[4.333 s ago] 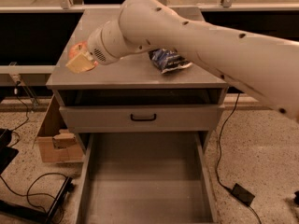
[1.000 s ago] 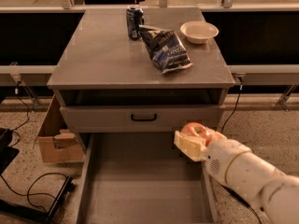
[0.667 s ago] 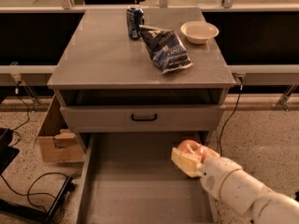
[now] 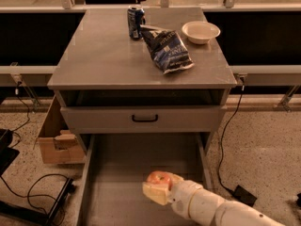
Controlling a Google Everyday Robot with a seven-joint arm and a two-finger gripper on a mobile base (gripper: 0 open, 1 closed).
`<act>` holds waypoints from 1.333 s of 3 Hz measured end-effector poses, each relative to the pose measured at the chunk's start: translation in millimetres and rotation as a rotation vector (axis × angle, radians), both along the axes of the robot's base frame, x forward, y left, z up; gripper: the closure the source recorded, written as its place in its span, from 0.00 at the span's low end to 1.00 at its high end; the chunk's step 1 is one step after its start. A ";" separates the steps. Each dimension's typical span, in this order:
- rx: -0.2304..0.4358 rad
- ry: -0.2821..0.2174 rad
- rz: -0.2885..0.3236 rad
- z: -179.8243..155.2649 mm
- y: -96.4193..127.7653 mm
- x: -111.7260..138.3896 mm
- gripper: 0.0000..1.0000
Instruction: Place apple into middle drawer
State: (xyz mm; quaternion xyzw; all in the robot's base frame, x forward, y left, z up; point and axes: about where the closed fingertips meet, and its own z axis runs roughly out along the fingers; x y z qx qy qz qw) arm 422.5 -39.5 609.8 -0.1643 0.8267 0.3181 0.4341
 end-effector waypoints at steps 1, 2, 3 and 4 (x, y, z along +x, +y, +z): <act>0.001 0.018 0.161 -31.4 60.1 -11.4 1.00; 0.007 0.046 0.227 -41.6 90.1 -16.9 1.00; 0.007 0.046 0.227 -41.6 90.1 -16.9 1.00; -0.015 0.048 0.198 -52.6 81.6 -14.3 1.00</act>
Offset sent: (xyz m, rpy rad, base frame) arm -0.0093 0.0484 -0.0275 0.0006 0.0151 0.1304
